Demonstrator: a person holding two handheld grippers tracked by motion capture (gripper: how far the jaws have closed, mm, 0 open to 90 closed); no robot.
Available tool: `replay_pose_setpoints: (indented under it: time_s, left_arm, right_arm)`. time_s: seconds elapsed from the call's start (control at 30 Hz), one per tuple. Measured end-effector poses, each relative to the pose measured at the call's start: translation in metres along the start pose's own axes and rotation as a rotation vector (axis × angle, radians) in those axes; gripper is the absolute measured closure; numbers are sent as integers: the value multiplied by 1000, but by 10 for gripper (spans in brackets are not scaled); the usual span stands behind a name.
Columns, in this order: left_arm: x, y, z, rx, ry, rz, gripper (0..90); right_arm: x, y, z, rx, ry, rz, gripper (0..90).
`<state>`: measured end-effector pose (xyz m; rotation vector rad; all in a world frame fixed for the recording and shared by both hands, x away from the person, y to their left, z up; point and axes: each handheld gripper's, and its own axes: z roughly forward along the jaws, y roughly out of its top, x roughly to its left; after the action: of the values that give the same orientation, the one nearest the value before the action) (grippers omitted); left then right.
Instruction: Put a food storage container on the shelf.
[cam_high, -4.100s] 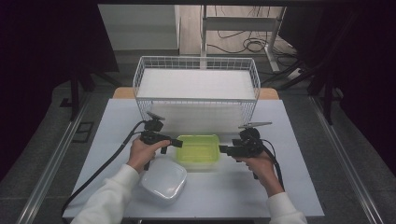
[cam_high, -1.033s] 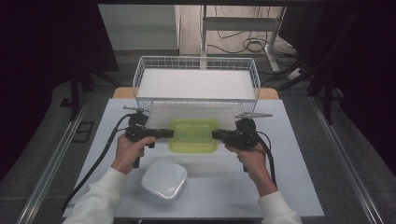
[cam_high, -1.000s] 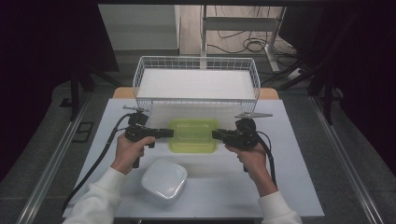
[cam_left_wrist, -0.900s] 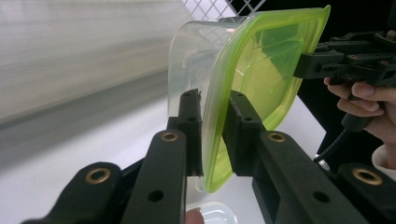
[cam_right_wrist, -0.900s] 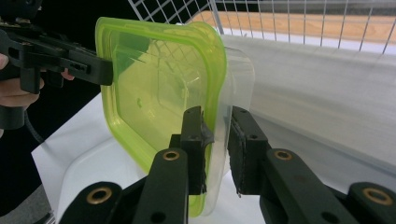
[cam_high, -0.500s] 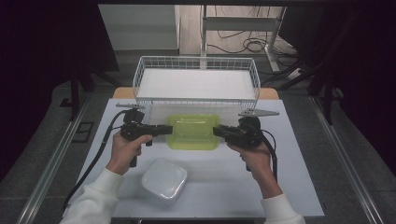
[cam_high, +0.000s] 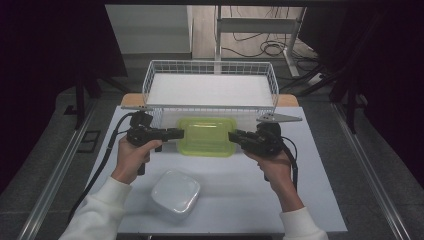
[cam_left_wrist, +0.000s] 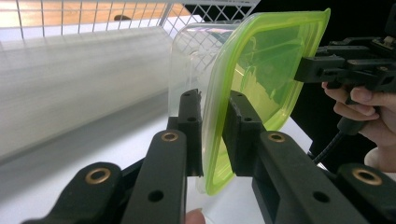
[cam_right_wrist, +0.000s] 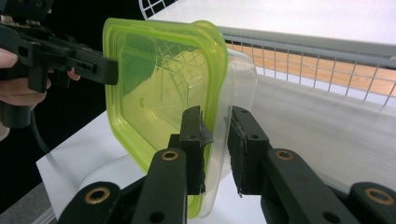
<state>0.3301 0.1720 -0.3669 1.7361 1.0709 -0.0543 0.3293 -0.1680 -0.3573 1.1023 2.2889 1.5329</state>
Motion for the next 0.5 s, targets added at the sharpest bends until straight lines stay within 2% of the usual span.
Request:
replay_pose_setpoints:
  time_s: [0.13, 0.33, 0.5]
  left_arm:
    - [-5, 10, -4, -4, 7, 20, 782]
    - [-3, 20, -6, -13, -12, 3, 783]
    - [-3, 32, -9, -25, -4, 1, 785]
  right_arm:
    - [1, 7, -3, -10, 4, -8, 749]
    - [2, 20, -7, -20, 1, -17, 750]
    - [-3, 36, -5, -29, 13, -18, 752]
